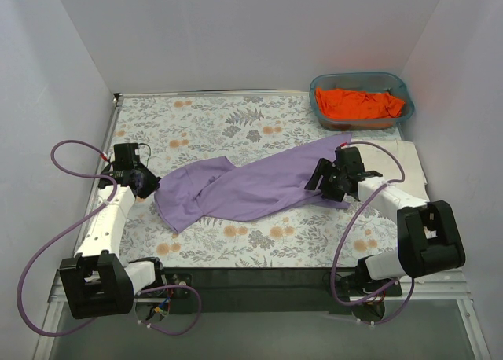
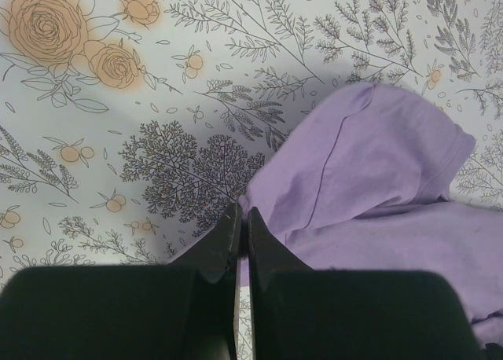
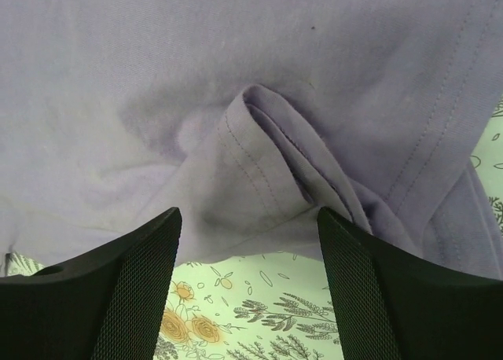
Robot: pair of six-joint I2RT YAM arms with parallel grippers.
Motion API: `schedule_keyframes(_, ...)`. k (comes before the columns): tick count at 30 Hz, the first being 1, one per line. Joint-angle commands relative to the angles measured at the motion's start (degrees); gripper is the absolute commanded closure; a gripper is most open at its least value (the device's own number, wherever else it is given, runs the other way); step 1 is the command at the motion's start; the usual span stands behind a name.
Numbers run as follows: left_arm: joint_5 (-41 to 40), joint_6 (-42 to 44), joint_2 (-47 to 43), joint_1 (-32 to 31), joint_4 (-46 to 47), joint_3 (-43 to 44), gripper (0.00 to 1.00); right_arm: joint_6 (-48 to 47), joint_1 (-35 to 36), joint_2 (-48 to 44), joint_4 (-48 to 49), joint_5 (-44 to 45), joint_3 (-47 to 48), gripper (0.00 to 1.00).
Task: Fold and stack the t-shirts
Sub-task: Flatten the tshirt out
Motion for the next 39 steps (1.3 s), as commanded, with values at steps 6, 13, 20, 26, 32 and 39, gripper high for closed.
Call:
schedule_keyframes(6, 0.39, 0.53, -0.85, -0.29, 0.39, 0.49, 1.00, 0.13, -0.28, 1.09, 3.25, -2.70, 2.50, 0.36)
schedule_keyframes(13, 0.39, 0.44, -0.94, -0.29, 0.39, 0.49, 1.00, 0.31, -0.28, 0.48, 4.13, -3.67, 3.38, 0.36)
schedule_keyframes(20, 0.47, 0.44, -0.85, -0.29, 0.39, 0.66, 1.00, 0.66, -0.28, -1.54, 5.71, -3.40, 3.82, 0.37)
schedule_keyframes(26, 0.91, 0.36, -0.59, -0.29, 0.48, 0.66, 1.00, 1.10, -0.28, -2.86, 9.93, -5.86, 1.45, 0.38)
schedule_keyframes(32, 1.18, 0.36, -0.50, -0.29, 0.65, 0.75, 1.00, 0.84, -0.28, -4.01, 15.38, -7.28, -0.92, 0.39)
schedule_keyframes(39, 1.53, 0.36, -0.50, -0.29, 0.83, 0.49, 1.00, 0.84, -0.63, -2.77, 15.20, -4.29, -4.34, 0.40)
